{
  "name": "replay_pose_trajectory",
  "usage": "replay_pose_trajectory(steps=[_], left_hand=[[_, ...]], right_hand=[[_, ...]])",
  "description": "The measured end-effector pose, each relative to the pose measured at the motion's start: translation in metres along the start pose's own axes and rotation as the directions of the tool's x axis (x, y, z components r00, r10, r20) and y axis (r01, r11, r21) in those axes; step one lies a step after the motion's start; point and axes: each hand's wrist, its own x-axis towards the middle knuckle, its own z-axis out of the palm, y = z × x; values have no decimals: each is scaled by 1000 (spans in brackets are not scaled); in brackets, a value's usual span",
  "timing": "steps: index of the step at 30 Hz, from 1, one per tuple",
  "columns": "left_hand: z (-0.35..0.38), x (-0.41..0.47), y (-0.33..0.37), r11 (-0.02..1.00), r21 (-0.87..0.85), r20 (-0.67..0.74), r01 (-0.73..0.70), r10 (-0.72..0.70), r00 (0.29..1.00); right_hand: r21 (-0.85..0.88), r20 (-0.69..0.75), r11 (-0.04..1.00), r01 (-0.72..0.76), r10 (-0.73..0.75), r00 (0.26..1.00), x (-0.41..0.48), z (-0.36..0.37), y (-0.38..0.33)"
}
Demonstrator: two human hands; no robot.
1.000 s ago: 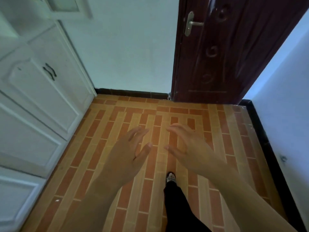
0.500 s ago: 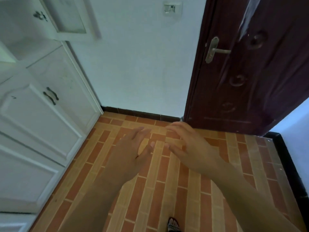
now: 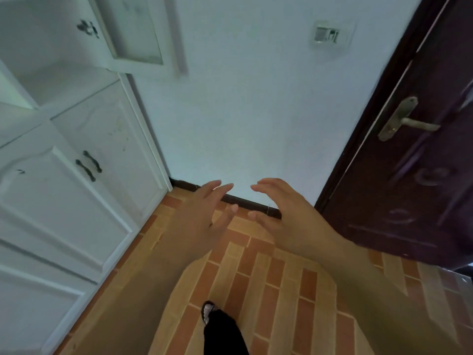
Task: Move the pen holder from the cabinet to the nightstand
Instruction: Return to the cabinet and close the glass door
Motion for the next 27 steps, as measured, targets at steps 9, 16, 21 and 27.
replay_pose_trajectory(steps=[9,16,21,27], left_hand=[[-91,158,-89,998,61,-56,-13,16,998],[-149,231,-132,992,129,-141,-5,23,990],[-192,283,-166,978,206,-204,41,2,979],[-242,372,-198,951,307,-312,18,83,947]], right_hand=[[-72,-102,996,46,-53,993,194,-9,-23],[-99,-141,985,141,-154,978,306,-21,-39],[-102,-154,967,233,-247,957,389,-21,-49],[-122,-214,930,346,-365,906,505,-42,-49]])
